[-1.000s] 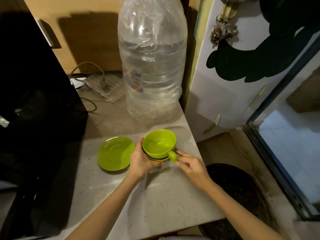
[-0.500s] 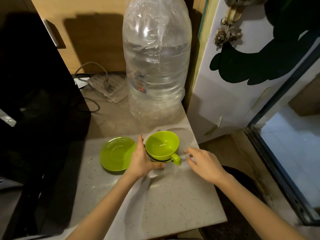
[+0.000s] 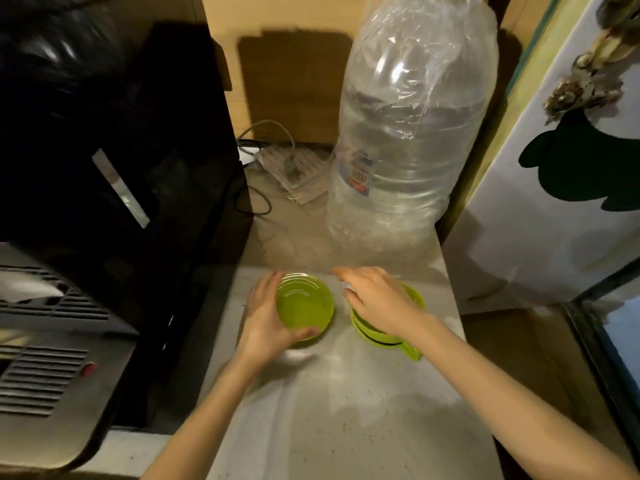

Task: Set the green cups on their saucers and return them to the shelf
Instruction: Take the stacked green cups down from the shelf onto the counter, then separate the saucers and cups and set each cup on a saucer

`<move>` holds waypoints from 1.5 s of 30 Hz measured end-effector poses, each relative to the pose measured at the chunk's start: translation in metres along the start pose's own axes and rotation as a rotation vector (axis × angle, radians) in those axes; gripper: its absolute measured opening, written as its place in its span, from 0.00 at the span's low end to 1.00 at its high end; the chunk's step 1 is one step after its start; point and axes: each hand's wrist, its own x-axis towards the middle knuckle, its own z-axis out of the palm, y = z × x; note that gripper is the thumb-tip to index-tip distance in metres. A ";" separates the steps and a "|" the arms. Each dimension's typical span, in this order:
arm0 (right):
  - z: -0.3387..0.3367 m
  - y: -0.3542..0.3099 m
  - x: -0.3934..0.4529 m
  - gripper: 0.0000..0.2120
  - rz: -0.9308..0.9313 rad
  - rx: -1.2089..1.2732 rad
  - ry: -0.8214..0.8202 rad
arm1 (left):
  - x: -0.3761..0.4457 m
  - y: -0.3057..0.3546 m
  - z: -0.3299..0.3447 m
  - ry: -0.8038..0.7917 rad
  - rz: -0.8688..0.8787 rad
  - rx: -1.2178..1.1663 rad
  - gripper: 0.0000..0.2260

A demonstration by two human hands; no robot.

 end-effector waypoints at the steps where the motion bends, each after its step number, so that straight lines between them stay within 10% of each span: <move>1: 0.005 -0.002 0.009 0.18 -0.003 -0.022 -0.059 | 0.000 -0.006 0.001 -0.019 -0.017 0.019 0.56; 11: 0.035 -0.008 0.054 0.18 0.075 -0.192 -0.374 | -0.005 -0.026 0.016 -0.118 -0.134 -0.009 0.59; 30: 0.025 -0.038 0.027 0.14 0.090 -0.035 -0.158 | -0.039 -0.025 -0.012 0.072 -0.024 -0.126 0.54; 45: 0.057 -0.075 -0.055 0.17 0.337 0.380 -0.219 | -0.118 -0.053 -0.011 -0.064 0.041 0.006 0.56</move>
